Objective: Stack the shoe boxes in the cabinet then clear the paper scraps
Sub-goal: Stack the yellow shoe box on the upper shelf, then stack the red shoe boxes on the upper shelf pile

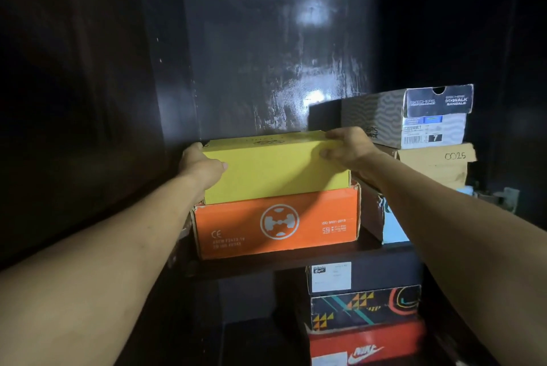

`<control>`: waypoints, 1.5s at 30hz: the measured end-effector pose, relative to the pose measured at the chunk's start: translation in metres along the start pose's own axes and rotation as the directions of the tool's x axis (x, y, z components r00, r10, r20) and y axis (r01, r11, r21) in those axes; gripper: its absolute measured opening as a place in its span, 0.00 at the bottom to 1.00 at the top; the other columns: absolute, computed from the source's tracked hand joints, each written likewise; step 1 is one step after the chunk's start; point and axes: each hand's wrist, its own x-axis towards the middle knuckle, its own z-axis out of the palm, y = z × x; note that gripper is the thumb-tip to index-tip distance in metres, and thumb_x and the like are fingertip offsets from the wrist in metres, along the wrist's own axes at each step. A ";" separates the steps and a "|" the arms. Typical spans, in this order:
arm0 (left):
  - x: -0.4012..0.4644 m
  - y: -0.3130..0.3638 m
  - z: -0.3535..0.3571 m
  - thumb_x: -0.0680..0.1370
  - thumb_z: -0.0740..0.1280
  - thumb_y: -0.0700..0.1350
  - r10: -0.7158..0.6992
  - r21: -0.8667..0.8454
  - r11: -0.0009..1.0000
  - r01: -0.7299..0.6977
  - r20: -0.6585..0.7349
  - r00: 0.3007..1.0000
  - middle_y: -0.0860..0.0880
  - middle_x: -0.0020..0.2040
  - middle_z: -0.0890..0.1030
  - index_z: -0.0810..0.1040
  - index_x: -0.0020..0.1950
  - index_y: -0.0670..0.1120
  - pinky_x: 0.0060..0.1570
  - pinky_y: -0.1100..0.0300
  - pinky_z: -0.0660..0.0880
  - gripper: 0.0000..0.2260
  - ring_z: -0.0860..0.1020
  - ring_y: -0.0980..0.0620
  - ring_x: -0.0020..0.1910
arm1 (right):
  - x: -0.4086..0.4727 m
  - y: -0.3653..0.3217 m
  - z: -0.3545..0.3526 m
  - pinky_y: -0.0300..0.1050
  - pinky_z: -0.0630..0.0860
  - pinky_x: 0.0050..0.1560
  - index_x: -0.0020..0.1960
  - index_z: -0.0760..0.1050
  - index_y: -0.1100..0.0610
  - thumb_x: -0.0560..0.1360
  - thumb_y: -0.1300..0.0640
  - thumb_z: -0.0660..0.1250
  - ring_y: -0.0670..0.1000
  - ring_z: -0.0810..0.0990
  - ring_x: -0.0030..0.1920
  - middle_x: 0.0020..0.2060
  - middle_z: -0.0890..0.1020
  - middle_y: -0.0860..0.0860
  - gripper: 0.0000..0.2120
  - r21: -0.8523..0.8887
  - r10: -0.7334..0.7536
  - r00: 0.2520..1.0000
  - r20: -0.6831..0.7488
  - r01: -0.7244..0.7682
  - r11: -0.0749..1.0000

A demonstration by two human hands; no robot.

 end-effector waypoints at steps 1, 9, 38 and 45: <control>0.001 -0.001 0.000 0.75 0.71 0.37 0.002 0.008 1.000 -0.002 -0.004 1.000 0.44 0.76 0.65 0.60 0.77 0.42 0.70 0.56 0.63 0.34 0.66 0.44 0.73 | 0.001 0.001 0.001 0.54 0.75 0.64 0.71 0.71 0.61 0.72 0.58 0.75 0.59 0.78 0.62 0.64 0.77 0.60 0.29 0.005 0.001 1.000 -0.007 -0.001 1.000; -0.019 0.011 0.004 0.71 0.69 0.38 0.231 0.309 0.932 -0.192 -0.093 0.969 0.43 0.72 0.69 0.67 0.73 0.42 0.70 0.51 0.66 0.30 0.66 0.41 0.70 | -0.027 -0.002 -0.011 0.40 0.72 0.46 0.64 0.75 0.56 0.74 0.54 0.72 0.56 0.78 0.54 0.55 0.81 0.55 0.21 -0.184 -0.053 0.995 -0.087 0.036 0.982; -0.482 0.041 0.185 0.69 0.77 0.55 0.174 -0.149 0.775 -0.614 0.985 -0.019 0.46 0.63 0.78 0.75 0.67 0.43 0.62 0.52 0.74 0.31 0.78 0.45 0.59 | -0.511 0.124 -0.257 0.55 0.80 0.57 0.64 0.76 0.65 0.80 0.53 0.65 0.58 0.83 0.55 0.56 0.83 0.59 0.18 -0.500 0.809 0.571 -0.136 -0.744 0.442; -0.605 0.008 0.201 0.69 0.75 0.51 0.110 -0.209 0.831 -0.515 0.970 -0.217 0.49 0.50 0.78 0.77 0.52 0.49 0.53 0.58 0.74 0.15 0.76 0.50 0.47 | -0.621 0.173 -0.277 0.48 0.79 0.43 0.45 0.79 0.59 0.75 0.48 0.70 0.59 0.81 0.43 0.39 0.80 0.55 0.13 -0.605 0.864 0.432 -0.260 -0.770 0.203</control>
